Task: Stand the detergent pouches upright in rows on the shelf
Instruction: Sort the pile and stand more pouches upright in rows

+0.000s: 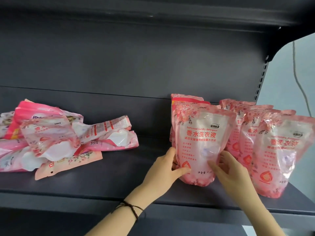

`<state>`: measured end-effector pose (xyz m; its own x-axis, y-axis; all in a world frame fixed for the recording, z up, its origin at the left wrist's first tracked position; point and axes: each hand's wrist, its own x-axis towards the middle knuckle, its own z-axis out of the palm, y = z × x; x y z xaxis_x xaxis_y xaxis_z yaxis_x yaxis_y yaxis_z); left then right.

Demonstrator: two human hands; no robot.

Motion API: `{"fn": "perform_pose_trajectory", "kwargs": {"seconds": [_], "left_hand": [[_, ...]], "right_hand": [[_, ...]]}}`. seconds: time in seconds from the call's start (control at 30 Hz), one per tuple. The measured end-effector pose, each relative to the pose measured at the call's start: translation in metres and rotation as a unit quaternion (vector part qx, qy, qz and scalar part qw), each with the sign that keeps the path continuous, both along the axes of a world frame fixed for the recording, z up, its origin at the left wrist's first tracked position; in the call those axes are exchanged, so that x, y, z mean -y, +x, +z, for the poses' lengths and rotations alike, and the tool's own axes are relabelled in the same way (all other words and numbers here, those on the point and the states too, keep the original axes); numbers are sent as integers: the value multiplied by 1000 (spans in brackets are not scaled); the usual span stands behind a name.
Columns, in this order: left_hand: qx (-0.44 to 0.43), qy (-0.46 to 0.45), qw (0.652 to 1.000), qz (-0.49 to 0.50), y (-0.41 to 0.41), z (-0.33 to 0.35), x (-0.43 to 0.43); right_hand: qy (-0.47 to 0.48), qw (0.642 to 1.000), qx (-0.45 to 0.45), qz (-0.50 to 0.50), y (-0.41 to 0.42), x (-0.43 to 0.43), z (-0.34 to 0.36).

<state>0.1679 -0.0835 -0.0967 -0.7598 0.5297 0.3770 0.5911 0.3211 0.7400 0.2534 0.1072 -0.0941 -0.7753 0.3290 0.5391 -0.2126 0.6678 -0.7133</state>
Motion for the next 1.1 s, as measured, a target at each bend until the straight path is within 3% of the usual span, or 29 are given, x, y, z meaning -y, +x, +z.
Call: {"fn": "perform_pose_trajectory", "kwargs": {"seconds": [0.1, 0.2, 0.33, 0.43, 0.57, 0.77, 0.97, 1.1], "left_hand": [[-75, -94, 993, -2, -12, 14, 12], [-148, -168, 975, -6, -18, 22, 17], [-240, -239, 941, -20, -24, 33, 29], [-317, -279, 907, -6, -35, 49, 60], [-399, -329, 855, 46, -57, 70, 134], [-374, -427, 817, 107, -109, 110, 244], [-285, -479, 825, 88, -179, 134, 300], [-266, -512, 812, 90, -217, 128, 307]], "right_hand": [[170, 975, 122, -77, 10, -2, 22], [329, 896, 261, -147, 15, 2, 45], [456, 819, 340, -70, 7, 31, 80], [498, 800, 334, 22, -9, 63, 99], [521, 808, 268, 66, -35, 112, 113], [577, 773, 244, 100, -107, 186, 134], [623, 739, 229, 115, -172, 262, 144], [657, 714, 208, 124, -200, 296, 142]]}}
